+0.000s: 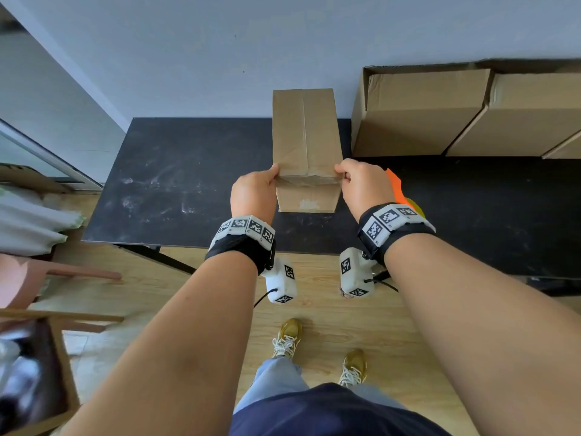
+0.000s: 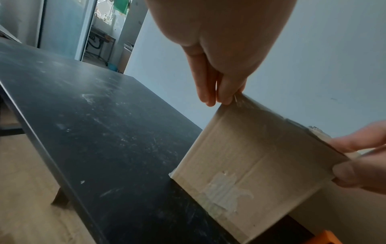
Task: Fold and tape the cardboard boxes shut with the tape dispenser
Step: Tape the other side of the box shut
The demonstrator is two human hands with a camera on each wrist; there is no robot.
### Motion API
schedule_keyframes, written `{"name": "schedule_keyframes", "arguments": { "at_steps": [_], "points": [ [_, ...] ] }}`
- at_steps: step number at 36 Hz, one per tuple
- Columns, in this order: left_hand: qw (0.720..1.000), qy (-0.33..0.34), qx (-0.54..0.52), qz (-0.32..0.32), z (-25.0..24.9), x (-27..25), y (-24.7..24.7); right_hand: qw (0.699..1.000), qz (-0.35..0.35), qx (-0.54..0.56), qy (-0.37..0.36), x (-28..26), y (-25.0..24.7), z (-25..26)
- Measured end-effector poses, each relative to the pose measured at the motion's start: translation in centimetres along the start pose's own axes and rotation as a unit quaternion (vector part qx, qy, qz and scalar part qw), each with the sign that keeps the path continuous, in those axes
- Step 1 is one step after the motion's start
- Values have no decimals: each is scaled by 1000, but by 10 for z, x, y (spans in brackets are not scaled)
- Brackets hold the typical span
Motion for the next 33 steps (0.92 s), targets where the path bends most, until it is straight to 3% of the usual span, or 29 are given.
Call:
{"name": "schedule_keyframes", "arguments": {
  "at_steps": [8,13,17,27,33],
  "points": [
    [1000,-5,10,6,-8,-11,-2,999,11,-11,38,-7,-11,2],
    [996,44,81,2,-13,-9,0,998,16,-64,18,-8,-9,10],
    [985,64,157,15,-14,-4,5,999,13,-46,13,-6,-1,7],
    [974,84,211,16,-19,5,11,997,-13,-70,-34,3,7,6],
    [967,84,238,15,-20,3,12,993,-25,-115,-10,3,13,14]
  ]
}}
Point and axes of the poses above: each hand's wrist, its own x-axis towards the middle knuckle, its own y-axis out of the palm, z = x × y, the point moved 8 cm from there along x, towards the middle knuckle, and after that the axes turned 13 degrees about x, right-handed, at the moved point
